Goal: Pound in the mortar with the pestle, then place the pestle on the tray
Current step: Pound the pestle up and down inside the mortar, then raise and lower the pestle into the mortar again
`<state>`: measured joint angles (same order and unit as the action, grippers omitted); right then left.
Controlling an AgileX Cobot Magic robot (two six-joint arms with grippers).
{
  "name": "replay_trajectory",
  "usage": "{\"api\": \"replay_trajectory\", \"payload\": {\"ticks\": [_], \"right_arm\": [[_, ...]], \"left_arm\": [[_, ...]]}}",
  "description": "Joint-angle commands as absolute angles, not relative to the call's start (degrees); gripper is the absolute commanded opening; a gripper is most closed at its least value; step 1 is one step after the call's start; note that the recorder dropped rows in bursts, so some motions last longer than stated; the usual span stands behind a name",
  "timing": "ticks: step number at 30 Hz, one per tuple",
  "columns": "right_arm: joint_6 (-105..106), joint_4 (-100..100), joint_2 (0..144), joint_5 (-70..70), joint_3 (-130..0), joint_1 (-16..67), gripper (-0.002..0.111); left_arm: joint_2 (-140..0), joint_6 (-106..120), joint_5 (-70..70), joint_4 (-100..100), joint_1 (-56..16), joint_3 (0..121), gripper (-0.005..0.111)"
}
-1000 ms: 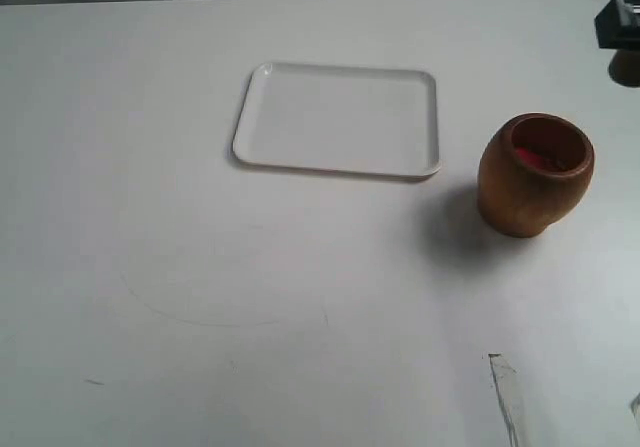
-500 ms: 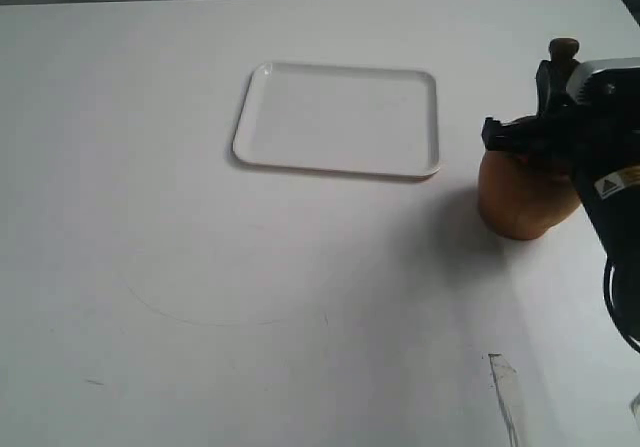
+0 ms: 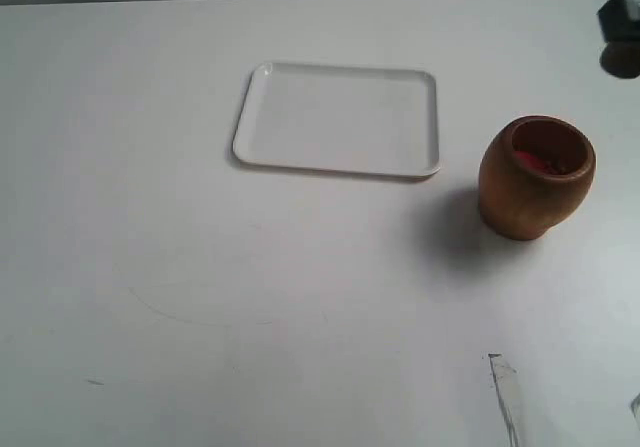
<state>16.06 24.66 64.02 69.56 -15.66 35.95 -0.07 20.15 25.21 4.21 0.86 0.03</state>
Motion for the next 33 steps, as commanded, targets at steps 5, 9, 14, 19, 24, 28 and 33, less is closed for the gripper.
{"api": "replay_trajectory", "payload": {"ticks": [5,9,14,19,24,28,33], "right_arm": [[19.6,24.9,70.3,68.0,-15.5,36.0,0.000],[13.5,25.9,84.4,70.0,-15.5,36.0,0.000],[11.4,26.0,98.9,70.0,-15.5,36.0,0.000],[14.9,28.3,89.2,70.0,-15.5,36.0,0.000],[16.7,22.8,68.8,70.0,-15.9,36.0,0.000],[19.2,22.0,55.9,66.2,-19.0,36.0,0.000],[27.2,23.3,54.7,55.9,-20.8,36.0,0.000]], "left_arm": [[0.0,19.7,25.0,3.8,0.4,0.0,0.000],[0.0,19.7,25.0,3.8,0.4,0.0,0.000],[0.0,19.7,25.0,3.8,0.4,0.0,0.000],[0.0,19.7,25.0,3.8,0.4,0.0,0.000],[0.0,19.7,25.0,3.8,0.4,0.0,0.000],[0.0,19.7,25.0,3.8,0.4,0.0,0.000],[0.0,19.7,25.0,3.8,0.4,0.0,0.000]]}}
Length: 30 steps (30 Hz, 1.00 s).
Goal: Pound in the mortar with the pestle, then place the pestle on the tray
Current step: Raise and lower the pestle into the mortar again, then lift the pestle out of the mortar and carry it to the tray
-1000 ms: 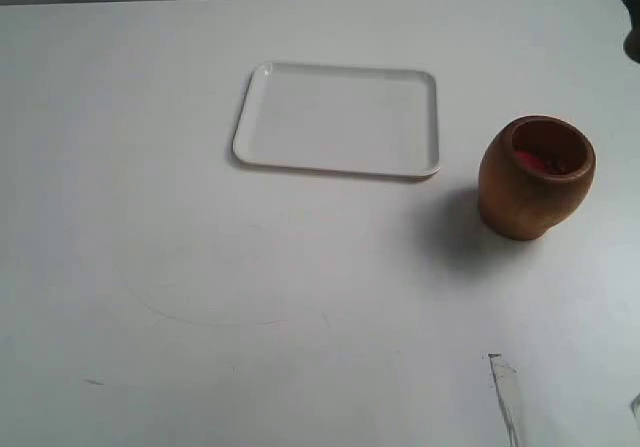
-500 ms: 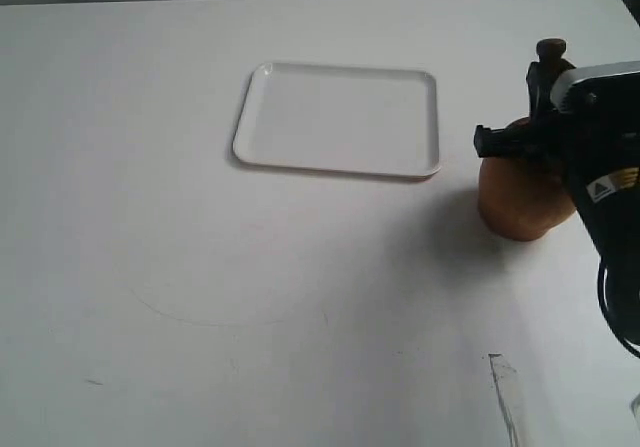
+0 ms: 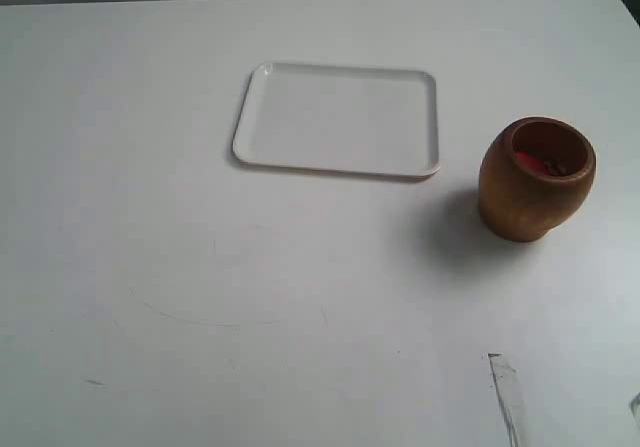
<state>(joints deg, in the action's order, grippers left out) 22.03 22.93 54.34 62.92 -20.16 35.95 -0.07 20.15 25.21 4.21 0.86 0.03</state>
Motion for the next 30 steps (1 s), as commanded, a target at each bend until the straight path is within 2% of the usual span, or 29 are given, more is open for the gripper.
{"api": "replay_trajectory", "payload": {"ticks": [1,17,30], "right_arm": [[27.2,24.4,55.7,55.6,-20.8,36.0,0.000],[19.4,24.6,85.7,61.4,-20.8,36.0,0.000],[17.2,25.0,92.5,65.2,-15.5,36.0,0.000]], "left_arm": [[0.0,19.7,25.0,3.8,0.4,0.0,0.000],[0.0,19.7,25.0,3.8,0.4,0.0,0.000],[0.0,19.7,25.0,3.8,0.4,0.0,0.000]]}}
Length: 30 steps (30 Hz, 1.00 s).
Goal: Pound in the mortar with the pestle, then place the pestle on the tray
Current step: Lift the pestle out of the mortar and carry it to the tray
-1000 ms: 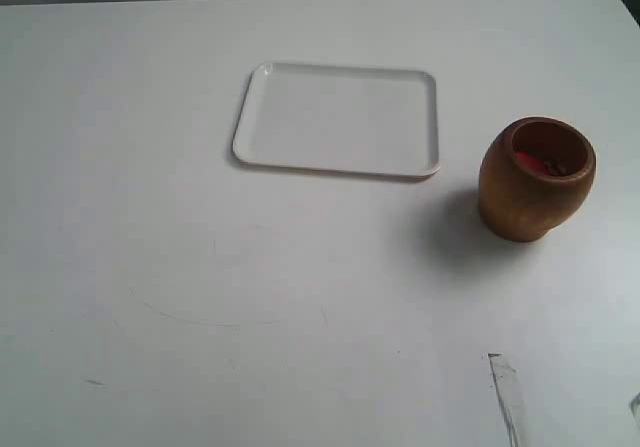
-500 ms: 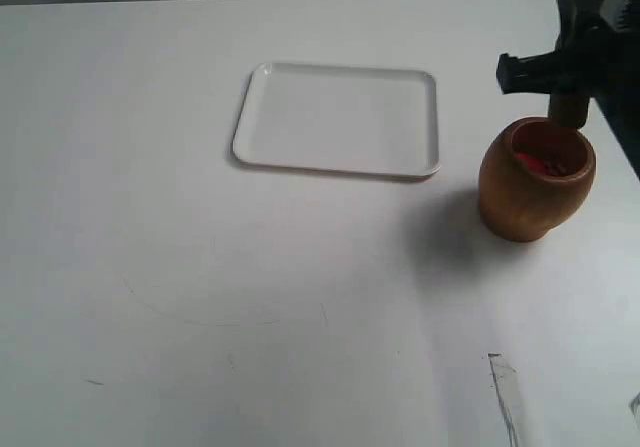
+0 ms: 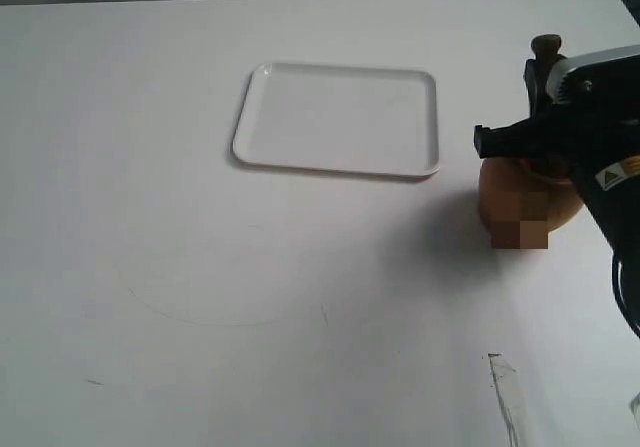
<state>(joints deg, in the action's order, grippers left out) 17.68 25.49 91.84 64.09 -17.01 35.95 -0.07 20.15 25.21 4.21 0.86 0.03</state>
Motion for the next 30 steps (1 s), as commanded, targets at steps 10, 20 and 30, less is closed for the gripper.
{"api": "replay_trajectory", "payload": {"ticks": [10,20,30], "right_arm": [[16.5,25.5,84.2,70.0,-18.0,36.0,0.000],[2.7,-2.4,74.3,34.1,-39.8,36.1,0.000],[0.6,-0.9,97.8,2.8,-67.2,36.1,0.000]], "left_arm": [[0.0,19.7,25.0,3.8,0.4,0.0,0.000],[0.0,19.7,25.0,3.8,0.4,0.0,0.000],[0.0,19.7,25.0,3.8,0.4,0.0,0.000]]}}
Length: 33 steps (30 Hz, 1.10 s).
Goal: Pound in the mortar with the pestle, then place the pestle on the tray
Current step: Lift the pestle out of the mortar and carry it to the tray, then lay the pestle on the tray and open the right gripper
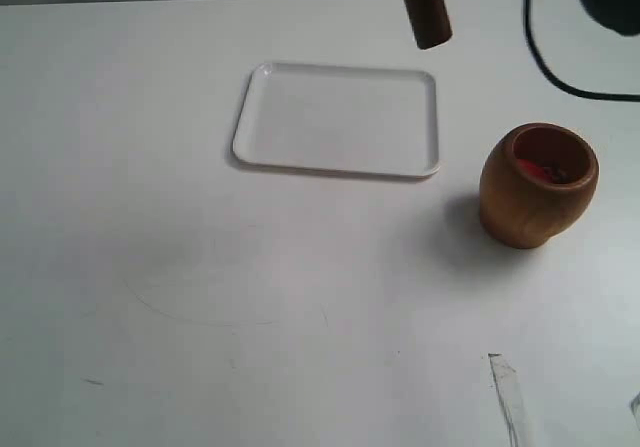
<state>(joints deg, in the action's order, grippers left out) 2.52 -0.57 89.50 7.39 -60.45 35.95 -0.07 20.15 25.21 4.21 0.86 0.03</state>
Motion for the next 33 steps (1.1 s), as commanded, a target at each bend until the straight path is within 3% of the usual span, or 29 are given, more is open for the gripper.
{"api": "replay_trajectory", "payload": {"ticks": [1,6,14,23,28,30,33], "right_arm": [[0.4,-0.9,100.4,1.9,-69.3,36.0,0.000],[0.3,1.0,114.5,-5.2,-80.3,36.0,0.000],[0.3,1.0,128.3,-8.0,-87.4,36.0,0.000],[2.3,1.0,131.5,-12.8,-87.4,36.0,0.001],[2.9,1.0,131.4,-14.1,-87.4,36.0,0.037],[2.9,1.0,130.0,-14.0,-87.4,36.0,0.043],[2.9,1.0,122.8,-15.8,-87.4,36.0,0.044]], "left_arm": [[0.0,19.7,25.0,3.8,0.4,0.0,0.000],[0.0,19.7,25.0,3.8,0.4,0.0,0.000],[0.0,19.7,25.0,3.8,0.4,0.0,0.000],[0.0,19.7,25.0,3.8,0.4,0.0,0.000],[0.0,19.7,25.0,3.8,0.4,0.0,0.000],[0.0,19.7,25.0,3.8,0.4,0.0,0.000],[0.0,19.7,25.0,3.8,0.4,0.0,0.000]]}}
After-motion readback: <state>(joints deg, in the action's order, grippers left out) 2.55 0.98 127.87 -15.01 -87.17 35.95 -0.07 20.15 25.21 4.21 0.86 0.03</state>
